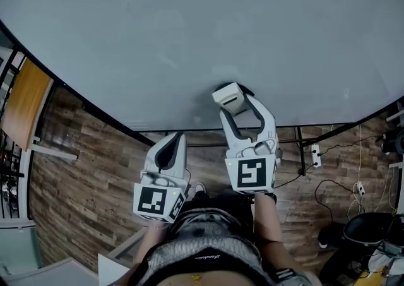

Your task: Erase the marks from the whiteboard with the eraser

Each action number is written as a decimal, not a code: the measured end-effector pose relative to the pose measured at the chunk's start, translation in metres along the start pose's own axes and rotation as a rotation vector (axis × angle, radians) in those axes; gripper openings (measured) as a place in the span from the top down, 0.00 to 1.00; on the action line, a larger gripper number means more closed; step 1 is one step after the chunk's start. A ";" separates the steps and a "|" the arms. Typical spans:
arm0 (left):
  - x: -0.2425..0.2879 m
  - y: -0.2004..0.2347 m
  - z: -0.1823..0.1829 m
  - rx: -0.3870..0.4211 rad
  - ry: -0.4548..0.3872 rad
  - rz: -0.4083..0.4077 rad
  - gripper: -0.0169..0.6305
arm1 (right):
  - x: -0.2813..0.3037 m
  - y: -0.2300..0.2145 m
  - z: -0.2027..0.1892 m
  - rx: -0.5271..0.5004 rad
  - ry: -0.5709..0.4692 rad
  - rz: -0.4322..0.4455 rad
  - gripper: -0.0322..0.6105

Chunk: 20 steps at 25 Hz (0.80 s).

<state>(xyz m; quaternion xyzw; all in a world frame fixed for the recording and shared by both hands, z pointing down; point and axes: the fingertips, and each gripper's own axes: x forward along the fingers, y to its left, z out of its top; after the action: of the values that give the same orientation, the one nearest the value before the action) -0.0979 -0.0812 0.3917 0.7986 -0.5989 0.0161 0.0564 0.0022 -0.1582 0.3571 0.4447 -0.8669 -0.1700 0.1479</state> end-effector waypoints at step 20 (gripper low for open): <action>0.090 -0.170 -0.002 0.029 0.015 -0.090 0.97 | -0.073 -0.143 -0.078 0.034 -0.009 0.037 0.59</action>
<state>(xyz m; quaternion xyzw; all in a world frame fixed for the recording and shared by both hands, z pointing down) 0.0903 -0.1201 0.3901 0.8252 -0.5618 0.0283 0.0500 0.1778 -0.1894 0.3582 0.4300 -0.8785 -0.1545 0.1394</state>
